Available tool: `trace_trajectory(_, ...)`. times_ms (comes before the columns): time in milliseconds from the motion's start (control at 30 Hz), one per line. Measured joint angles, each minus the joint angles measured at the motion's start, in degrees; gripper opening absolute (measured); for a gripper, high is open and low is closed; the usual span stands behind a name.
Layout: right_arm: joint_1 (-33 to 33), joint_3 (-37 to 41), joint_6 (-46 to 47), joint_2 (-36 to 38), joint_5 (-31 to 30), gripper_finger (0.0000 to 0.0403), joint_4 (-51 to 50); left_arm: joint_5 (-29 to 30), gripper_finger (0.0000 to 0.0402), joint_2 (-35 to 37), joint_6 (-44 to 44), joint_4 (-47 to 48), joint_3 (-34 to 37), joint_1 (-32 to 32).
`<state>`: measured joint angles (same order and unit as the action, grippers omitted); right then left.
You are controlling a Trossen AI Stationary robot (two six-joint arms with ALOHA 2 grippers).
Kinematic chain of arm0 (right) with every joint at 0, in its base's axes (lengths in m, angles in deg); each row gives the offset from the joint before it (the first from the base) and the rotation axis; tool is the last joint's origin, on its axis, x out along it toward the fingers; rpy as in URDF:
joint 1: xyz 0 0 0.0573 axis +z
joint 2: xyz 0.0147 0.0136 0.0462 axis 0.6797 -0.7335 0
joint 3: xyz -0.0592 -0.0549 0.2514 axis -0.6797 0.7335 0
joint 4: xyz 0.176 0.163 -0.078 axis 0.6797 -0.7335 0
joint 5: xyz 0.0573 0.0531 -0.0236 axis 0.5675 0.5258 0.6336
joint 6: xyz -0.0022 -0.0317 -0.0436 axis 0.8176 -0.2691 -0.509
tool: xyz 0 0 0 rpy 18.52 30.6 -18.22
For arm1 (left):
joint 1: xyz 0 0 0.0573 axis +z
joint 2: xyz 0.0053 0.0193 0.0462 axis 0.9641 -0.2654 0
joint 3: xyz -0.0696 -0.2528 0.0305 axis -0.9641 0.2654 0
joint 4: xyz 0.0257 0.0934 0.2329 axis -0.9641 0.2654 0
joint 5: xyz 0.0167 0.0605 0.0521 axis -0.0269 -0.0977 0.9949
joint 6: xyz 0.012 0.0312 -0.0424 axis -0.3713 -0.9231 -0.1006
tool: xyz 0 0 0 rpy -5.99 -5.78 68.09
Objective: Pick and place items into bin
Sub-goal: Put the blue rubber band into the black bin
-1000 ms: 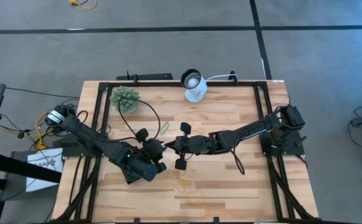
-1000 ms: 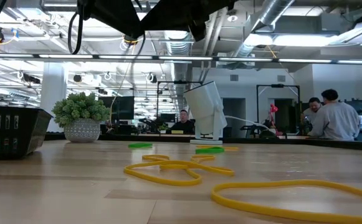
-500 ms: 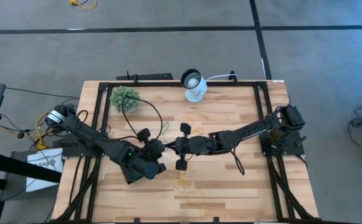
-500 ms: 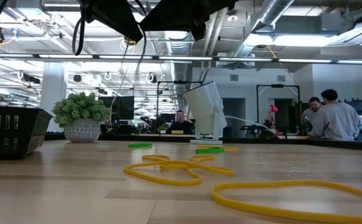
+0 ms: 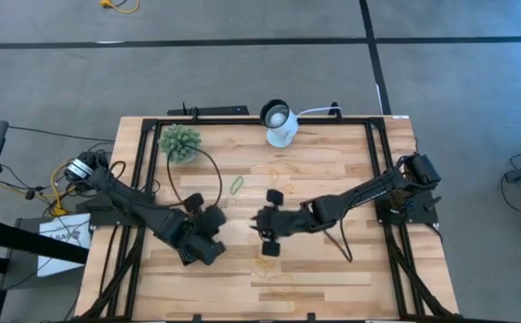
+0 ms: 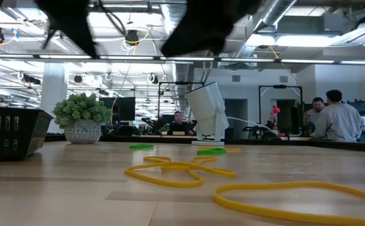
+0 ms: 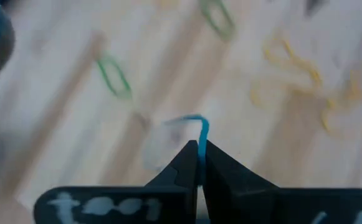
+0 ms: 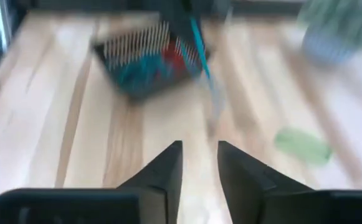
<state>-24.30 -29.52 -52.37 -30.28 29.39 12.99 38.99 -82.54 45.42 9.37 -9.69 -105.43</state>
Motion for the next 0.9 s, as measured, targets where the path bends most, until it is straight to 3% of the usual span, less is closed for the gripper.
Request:
trace_trajectory(133,2.5,0.0,5.6,0.0,0.0,0.0106,-9.8,-5.8,0.0000,0.0,5.8,3.7,0.0,-4.4)
trace_trajectory(300,5.4,0.0,12.4,0.0,-0.1,0.0107,-15.8,-10.5,0.0000,0.0,23.0,12.2,0.0,-12.2)
trace_trajectory(467,8.0,0.0,13.8,0.0,-2.1,0.0107,-15.8,-6.6,0.0000,0.0,36.8,16.2,0.0,-18.5)
trace_trajectory(900,9.3,0.0,13.8,0.0,-3.6,0.0107,-15.4,-1.0,0.0000,0.0,38.3,16.9,0.0,-18.2)
